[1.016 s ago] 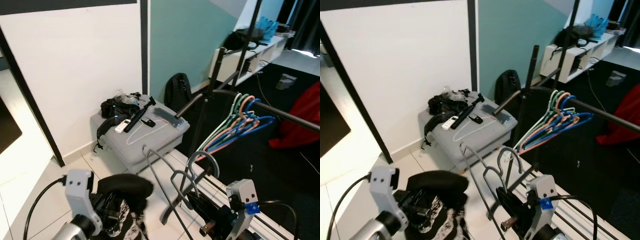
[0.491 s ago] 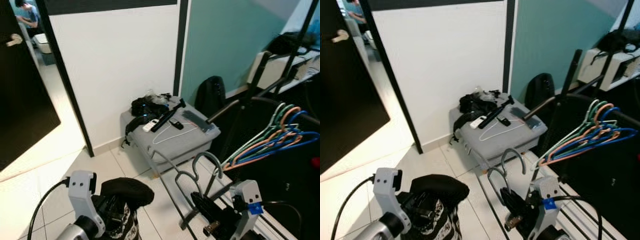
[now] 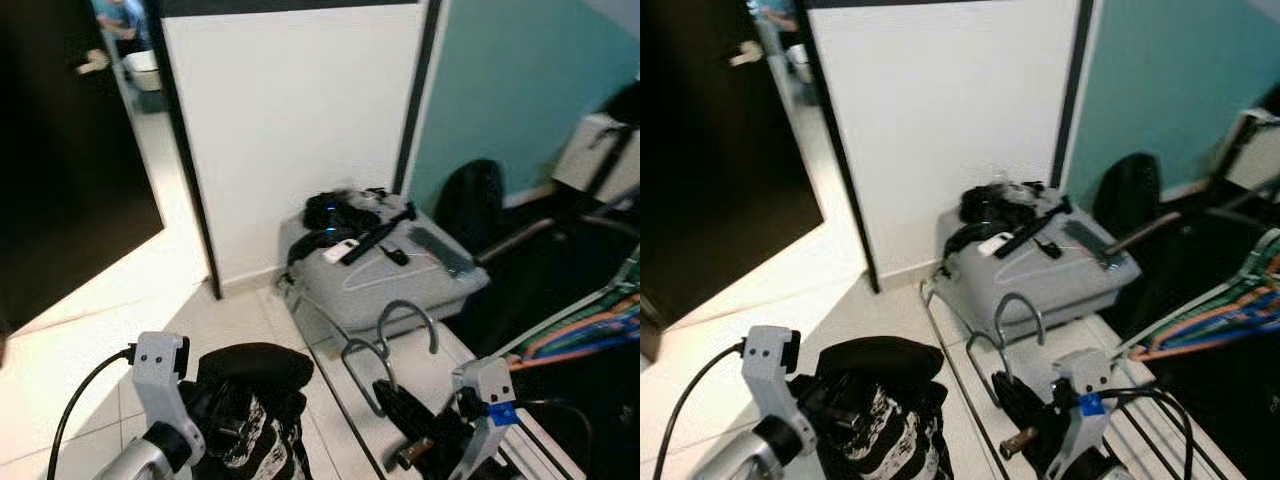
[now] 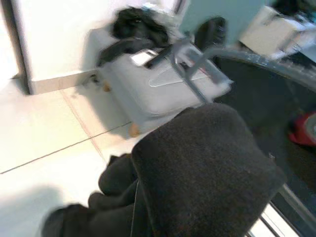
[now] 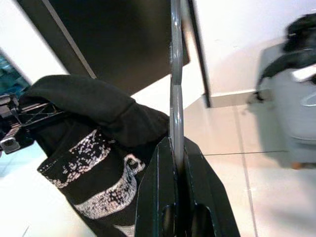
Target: Hang hanger
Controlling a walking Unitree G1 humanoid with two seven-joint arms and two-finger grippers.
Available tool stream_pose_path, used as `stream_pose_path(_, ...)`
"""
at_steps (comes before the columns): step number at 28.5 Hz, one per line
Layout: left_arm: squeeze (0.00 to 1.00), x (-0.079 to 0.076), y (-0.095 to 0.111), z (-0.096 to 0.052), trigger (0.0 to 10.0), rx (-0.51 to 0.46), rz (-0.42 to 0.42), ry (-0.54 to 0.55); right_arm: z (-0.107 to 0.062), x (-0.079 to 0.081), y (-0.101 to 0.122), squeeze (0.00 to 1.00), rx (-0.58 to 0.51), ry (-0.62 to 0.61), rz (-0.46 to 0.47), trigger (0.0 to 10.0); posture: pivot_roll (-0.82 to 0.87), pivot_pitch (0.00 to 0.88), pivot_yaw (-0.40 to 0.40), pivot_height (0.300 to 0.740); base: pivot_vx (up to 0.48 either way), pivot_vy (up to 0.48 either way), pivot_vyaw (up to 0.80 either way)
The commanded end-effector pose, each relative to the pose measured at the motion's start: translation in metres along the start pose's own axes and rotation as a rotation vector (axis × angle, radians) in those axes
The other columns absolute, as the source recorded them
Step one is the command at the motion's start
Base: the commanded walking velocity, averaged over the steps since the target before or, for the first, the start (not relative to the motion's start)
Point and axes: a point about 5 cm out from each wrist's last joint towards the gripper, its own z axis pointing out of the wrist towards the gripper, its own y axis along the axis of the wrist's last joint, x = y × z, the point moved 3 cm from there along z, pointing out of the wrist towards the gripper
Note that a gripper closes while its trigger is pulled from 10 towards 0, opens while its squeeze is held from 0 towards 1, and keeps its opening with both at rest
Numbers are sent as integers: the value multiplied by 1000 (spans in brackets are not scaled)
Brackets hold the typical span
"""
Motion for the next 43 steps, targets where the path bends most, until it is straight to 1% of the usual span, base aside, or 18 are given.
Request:
stream_pose_path(1,0,2,0,-1,10000,2,-3,4,0,0,2,0,-5,-1,-6,10000,-33,0,-15,740,0,0,625)
stream_pose_path(11,0,1,1,-4,10000,0,-3,10,-2,2,2,0,0,1,-3,10000,-32,0,-22,740,0,0,621)
stream_pose_path(43,0,1,0,-3,10000,12,3,6,-1,2,2,0,-1,2,3,10000,-33,0,-27,740,0,0,609)
